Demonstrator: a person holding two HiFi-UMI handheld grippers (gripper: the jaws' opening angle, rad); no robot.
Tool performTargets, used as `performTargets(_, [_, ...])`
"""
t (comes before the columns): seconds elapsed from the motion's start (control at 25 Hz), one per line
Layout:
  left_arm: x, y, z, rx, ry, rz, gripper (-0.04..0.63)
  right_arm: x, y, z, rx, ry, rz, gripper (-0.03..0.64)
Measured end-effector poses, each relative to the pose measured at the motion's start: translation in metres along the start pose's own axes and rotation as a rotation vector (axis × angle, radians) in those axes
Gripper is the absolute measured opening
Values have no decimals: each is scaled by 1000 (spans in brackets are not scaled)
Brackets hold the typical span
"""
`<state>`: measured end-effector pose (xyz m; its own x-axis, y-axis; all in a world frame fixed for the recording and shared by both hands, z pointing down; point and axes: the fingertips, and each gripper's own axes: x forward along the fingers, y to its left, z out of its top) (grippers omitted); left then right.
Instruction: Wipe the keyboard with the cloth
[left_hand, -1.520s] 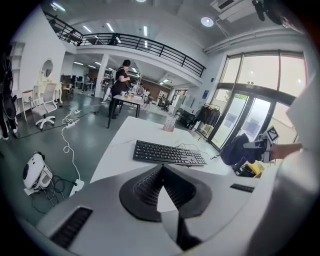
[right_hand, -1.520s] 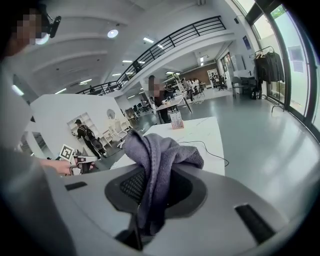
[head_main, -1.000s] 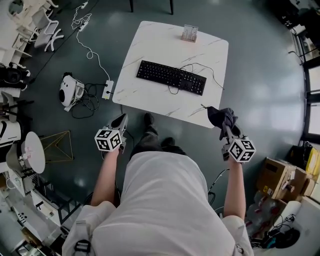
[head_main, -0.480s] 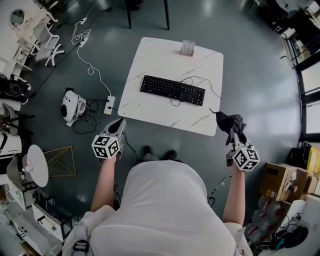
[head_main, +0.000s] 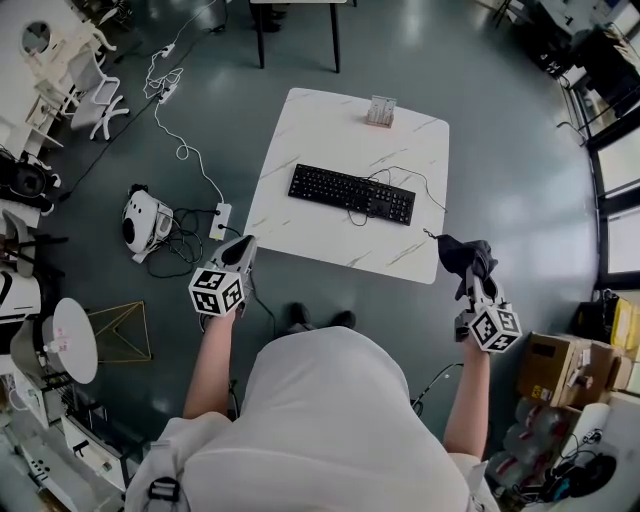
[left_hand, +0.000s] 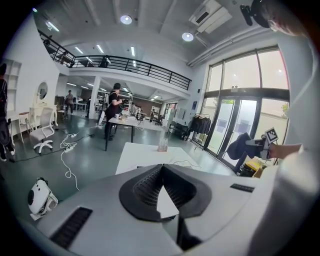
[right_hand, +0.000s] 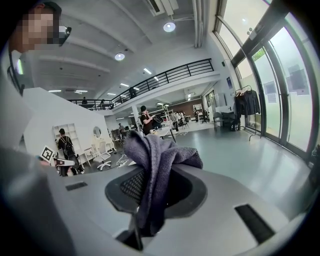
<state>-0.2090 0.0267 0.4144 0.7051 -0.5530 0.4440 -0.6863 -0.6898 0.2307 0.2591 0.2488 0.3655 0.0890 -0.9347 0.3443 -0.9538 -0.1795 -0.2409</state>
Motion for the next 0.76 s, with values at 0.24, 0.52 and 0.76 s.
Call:
performTargets(0.24, [-3,6,-8,-14,11,1,14,1,7,3,8,-8,-6,86])
performTargets(0.52, [-4,10,-12,-26,9,1,14,4,12,2,2,3,-7,86])
performTargets(0.76, [-8,15,-10,-25,2,2,14,4,18,2,1,1,-7,86])
